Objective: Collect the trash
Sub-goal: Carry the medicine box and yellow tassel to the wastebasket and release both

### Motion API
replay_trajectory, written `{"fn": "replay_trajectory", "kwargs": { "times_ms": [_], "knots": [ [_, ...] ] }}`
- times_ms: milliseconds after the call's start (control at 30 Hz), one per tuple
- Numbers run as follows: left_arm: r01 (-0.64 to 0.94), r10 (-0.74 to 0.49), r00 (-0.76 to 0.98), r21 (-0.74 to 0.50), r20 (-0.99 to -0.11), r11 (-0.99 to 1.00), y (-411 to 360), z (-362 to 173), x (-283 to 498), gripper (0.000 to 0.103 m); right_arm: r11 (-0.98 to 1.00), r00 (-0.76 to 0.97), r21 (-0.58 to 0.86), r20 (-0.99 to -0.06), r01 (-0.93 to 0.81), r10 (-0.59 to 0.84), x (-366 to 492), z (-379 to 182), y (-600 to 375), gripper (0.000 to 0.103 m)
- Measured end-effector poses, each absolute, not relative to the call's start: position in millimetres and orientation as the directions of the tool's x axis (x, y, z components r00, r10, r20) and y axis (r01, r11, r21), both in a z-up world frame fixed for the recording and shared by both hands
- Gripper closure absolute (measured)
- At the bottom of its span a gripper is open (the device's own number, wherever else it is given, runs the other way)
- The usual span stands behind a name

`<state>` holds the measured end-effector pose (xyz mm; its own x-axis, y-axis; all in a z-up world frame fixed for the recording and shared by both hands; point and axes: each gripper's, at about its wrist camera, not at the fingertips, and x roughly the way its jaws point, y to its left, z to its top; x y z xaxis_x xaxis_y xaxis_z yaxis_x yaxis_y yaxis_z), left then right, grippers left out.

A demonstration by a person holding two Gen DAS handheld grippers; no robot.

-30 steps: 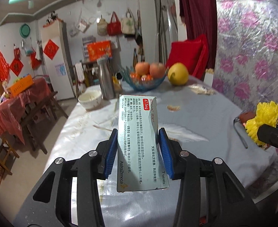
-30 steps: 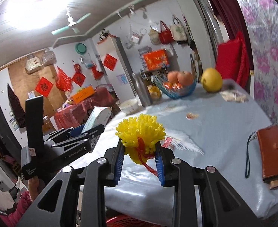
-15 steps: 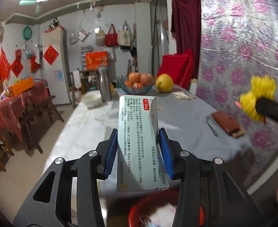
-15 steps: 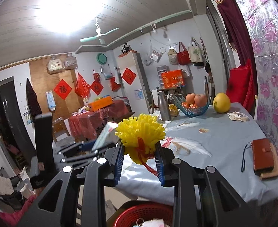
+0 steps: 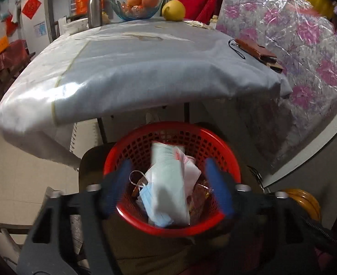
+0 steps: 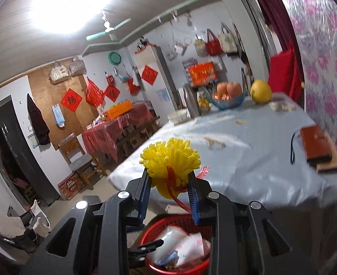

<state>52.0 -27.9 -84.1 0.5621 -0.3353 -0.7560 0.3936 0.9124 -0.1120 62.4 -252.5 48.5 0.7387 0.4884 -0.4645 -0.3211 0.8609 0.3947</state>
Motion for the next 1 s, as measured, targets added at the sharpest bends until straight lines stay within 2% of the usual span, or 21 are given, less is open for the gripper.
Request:
{"fn": "replay_trajectory", "kwargs": {
  "times_ms": [33, 233, 500, 600, 633, 667, 767, 900, 967, 1000],
  "knots": [
    [0.383, -0.325, 0.584, -0.100, -0.744, 0.918, -26, -81, 49, 0.019, 0.860, 0.730, 0.399, -0.476, -0.319, 0.491, 63, 43, -251, 0.073],
    [0.279, -0.261, 0.682, -0.087, -0.683, 0.956, 3, -50, 39, 0.007, 0.855, 0.677, 0.394, -0.529, -0.338, 0.511, 64, 19, -230, 0.073],
    [0.160, -0.175, 0.732, -0.083, -0.659, 0.984, 38, -39, 35, 0.007, 0.860, 0.554, 0.384, -0.658, -0.336, 0.510, 72, -36, -196, 0.073],
    [0.139, -0.161, 0.721, -0.087, -0.674, 0.986, 44, -46, 37, 0.007, 0.869, 0.476, 0.366, -0.730, -0.335, 0.491, 75, -65, -180, 0.068],
    [0.137, -0.161, 0.716, -0.089, -0.679, 0.987, 47, -48, 35, 0.007, 0.874, 0.457, 0.360, -0.749, -0.327, 0.480, 77, -74, -175, 0.058],
    [0.136, -0.160, 0.708, -0.089, -0.688, 0.987, 48, -51, 35, 0.007, 0.876, 0.449, 0.360, -0.757, -0.320, 0.475, 76, -79, -174, 0.054],
    [0.133, -0.148, 0.692, -0.077, -0.707, 0.988, 48, -57, 33, 0.007, 0.879, 0.445, 0.361, -0.762, -0.311, 0.470, 75, -83, -175, 0.053],
    [0.132, -0.130, 0.693, -0.052, -0.709, 0.990, 45, -55, 27, 0.007, 0.894, 0.511, 0.331, -0.735, -0.303, 0.445, 66, -60, -185, 0.051],
    [0.130, -0.119, 0.699, -0.039, -0.705, 0.991, 42, -51, 24, 0.007, 0.898, 0.535, 0.325, -0.723, -0.295, 0.437, 64, -47, -190, 0.041],
    [0.127, -0.112, 0.705, -0.030, -0.701, 0.991, 41, -48, 22, 0.007, 0.904, 0.556, 0.317, -0.713, -0.287, 0.427, 61, -38, -193, 0.031]
  ]
}}
